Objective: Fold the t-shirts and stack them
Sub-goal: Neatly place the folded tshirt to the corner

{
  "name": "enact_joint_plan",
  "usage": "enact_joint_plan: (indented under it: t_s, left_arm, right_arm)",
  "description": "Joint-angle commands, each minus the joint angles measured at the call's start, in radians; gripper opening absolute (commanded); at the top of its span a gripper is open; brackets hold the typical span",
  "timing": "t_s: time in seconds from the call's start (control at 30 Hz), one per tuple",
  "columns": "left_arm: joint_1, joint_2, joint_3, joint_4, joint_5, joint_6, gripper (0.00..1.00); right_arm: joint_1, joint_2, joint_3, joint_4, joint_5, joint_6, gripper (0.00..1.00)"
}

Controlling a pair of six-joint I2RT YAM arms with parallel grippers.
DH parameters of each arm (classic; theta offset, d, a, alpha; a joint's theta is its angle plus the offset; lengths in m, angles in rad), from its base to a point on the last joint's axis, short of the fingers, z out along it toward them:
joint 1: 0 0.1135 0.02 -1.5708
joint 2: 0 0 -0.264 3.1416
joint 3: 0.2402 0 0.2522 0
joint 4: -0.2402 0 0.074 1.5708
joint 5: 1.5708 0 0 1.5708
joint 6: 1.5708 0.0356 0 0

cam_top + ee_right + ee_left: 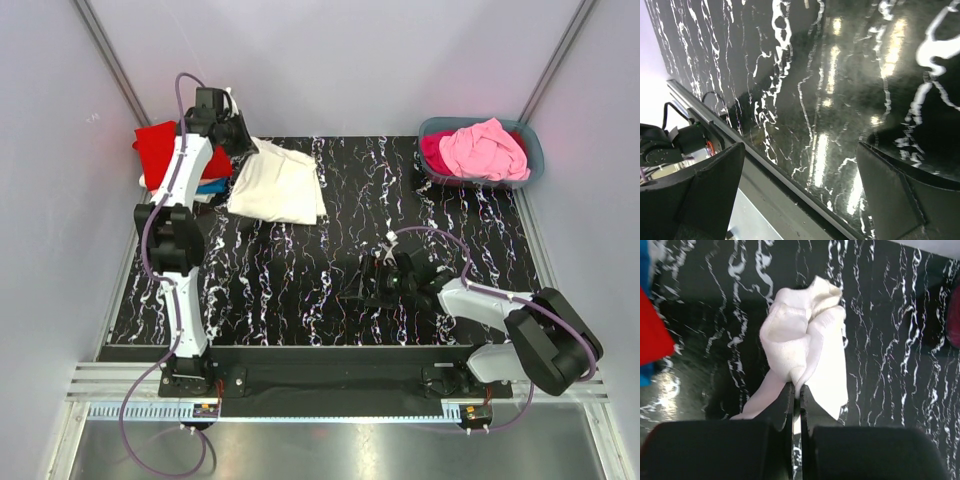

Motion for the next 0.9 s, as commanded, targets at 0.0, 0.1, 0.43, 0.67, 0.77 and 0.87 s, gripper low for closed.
enact_joint_plan:
  t_s: [0.0, 0.1, 0.43, 0.67, 0.77, 0.87]
  left_arm:
    - [0.029, 0.035, 0.132, -0.091, -0.024, 0.047, 0.03]
    - [0.067, 0.050, 0.223, -0.102, -0.016, 0.033, 0.03]
    - [0.073, -0.095, 0.255, 0.046, -0.092, 0.068, 0.08]
    - [0.113, -0.134, 0.303, 0.113, -0.105, 0.070, 0.15]
    - [0.126, -0.138, 0.292, 0.164, -0.097, 0.065, 0.15]
    - [0.135, -0.146, 0.269, 0.205, -0.085, 0.055, 0.14]
  right_arm:
    - [0.032, -0.001, 0.056, -0.046, 0.098, -0.008, 1.00]
    - [0.038, -0.005, 0.059, -0.049, 0.109, -0.011, 1.00]
    - [0.054, 0.001, 0.072, -0.064, 0.135, -0.019, 0.97]
    - [0.057, 0.008, 0.079, -0.066, 0.140, -0.022, 0.95]
    - [0.057, 0.010, 0.079, -0.066, 0.140, -0.026, 0.94]
    - [0.057, 0.018, 0.086, -0.067, 0.140, -0.029, 0.93]
